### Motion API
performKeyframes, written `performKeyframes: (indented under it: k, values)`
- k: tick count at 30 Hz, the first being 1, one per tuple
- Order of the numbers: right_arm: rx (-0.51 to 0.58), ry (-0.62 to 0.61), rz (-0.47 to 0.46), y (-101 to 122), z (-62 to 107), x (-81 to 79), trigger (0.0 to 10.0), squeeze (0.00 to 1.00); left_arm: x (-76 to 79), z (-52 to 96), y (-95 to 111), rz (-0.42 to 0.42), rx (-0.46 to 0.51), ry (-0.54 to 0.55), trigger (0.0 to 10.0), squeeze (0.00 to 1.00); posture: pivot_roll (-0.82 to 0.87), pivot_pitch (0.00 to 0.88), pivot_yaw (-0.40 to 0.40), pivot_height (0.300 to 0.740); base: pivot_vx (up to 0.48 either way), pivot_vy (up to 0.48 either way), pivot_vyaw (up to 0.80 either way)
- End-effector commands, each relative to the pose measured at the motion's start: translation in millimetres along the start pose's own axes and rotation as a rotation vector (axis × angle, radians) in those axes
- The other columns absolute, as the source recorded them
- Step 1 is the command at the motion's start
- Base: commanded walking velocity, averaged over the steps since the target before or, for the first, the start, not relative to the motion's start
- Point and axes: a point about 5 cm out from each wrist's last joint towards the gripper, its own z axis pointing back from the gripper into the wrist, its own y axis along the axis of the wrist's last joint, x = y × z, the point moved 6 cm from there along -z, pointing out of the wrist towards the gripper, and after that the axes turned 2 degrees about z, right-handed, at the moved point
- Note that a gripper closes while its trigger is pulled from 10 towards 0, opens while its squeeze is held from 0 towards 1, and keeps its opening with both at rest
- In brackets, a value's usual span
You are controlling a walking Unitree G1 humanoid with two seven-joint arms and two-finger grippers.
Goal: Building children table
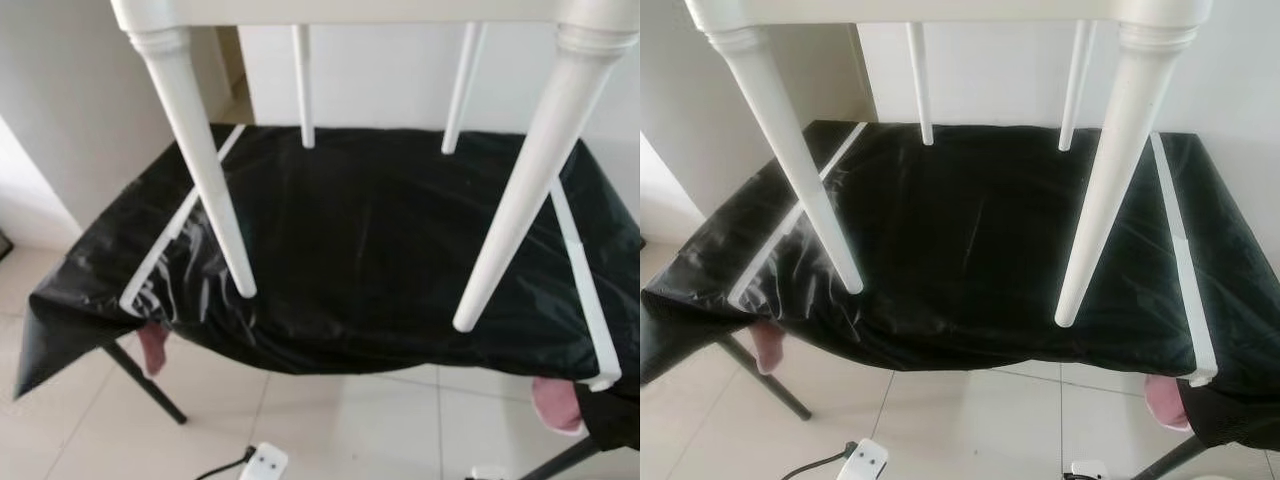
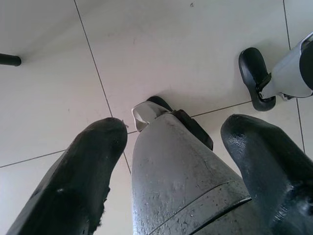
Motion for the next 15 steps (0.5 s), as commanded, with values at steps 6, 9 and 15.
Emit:
performKeyframes:
  k: [6, 9, 15]
  values:
    - [-0.022, 0.045, 0.007, -5.0, 0.8, -16.5, 10.0, 0.00, 3.2, 2.3, -24.2, 0.006, -0.072, -0.012, 10.0, 0.00, -0.03, 0.000, 0.034, 0.740, 0.000, 0.000, 0.00]
    - [-0.022, 0.046, 0.006, -4.7, 0.7, -17.7, 10.0, 0.00, 2.4, 2.6, -25.2, 0.006, -0.074, -0.011, 10.0, 0.00, -0.03, 0.000, 0.033, 0.740, 0.000, 0.000, 0.00]
    - [-0.023, 0.046, 0.005, -4.6, 0.6, -18.1, 10.0, 0.00, 2.4, 2.7, -25.6, 0.007, -0.074, -0.013, 10.0, 0.00, -0.03, 0.000, 0.032, 0.740, 0.000, 0.000, 0.00]
